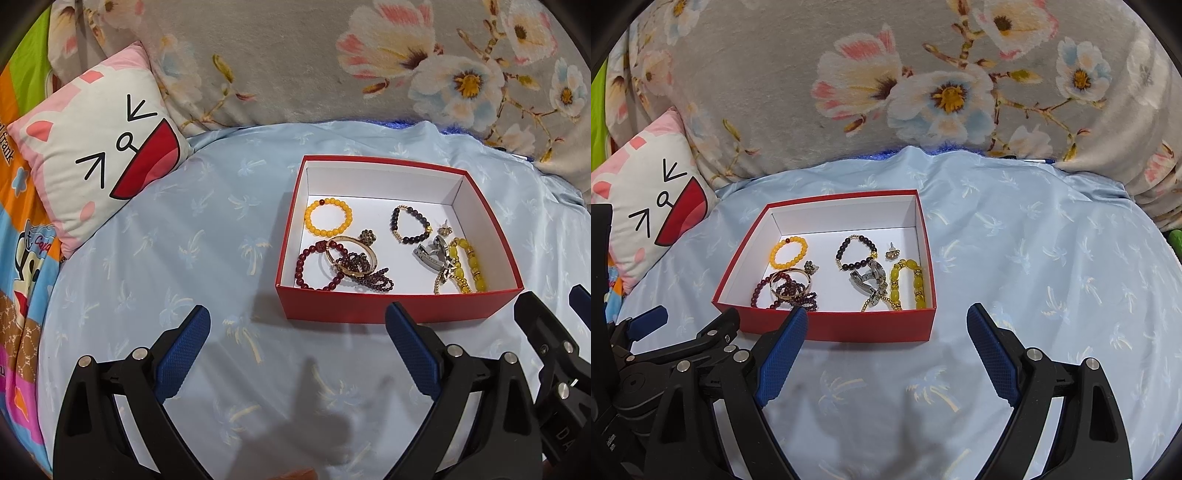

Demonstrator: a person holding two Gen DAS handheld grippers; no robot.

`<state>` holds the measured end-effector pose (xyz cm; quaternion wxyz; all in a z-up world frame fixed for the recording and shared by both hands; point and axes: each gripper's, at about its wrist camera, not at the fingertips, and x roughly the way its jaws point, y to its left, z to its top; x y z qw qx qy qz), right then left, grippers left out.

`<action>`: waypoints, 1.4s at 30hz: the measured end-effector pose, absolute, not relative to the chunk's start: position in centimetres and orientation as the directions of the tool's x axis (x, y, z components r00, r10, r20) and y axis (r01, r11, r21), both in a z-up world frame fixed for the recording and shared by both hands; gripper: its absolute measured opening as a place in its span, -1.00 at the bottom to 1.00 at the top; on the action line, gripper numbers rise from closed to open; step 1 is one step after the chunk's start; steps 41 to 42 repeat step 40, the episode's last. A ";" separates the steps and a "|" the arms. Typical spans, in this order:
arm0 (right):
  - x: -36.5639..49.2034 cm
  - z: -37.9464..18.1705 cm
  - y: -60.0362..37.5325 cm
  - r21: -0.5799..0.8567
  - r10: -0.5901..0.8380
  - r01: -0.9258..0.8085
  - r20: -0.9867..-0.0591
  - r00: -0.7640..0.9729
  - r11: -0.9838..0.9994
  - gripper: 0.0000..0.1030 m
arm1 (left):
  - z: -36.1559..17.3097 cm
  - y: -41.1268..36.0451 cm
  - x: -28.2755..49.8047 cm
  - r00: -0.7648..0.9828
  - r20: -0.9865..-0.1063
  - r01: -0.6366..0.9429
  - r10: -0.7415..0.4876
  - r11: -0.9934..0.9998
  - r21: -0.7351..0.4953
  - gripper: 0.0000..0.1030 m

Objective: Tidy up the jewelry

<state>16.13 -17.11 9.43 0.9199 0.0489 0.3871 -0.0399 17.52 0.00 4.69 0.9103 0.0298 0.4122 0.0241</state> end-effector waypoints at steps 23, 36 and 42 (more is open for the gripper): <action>16.2 9.4 -17.0 0.059 -0.034 0.109 -0.716 0.697 0.992 0.64 | 4.7 0.1 17.5 0.657 -0.750 -0.023 0.076 0.996 0.080 0.77; 16.0 9.1 -17.0 0.057 -0.033 0.106 -0.720 0.693 0.993 0.64 | 4.4 0.1 17.8 0.643 -0.761 -0.032 0.082 0.996 0.081 0.75; 15.9 9.1 -17.0 0.060 -0.030 0.106 -0.721 0.692 0.992 0.64 | 4.4 0.0 17.8 0.647 -0.758 -0.028 0.087 0.996 0.089 0.75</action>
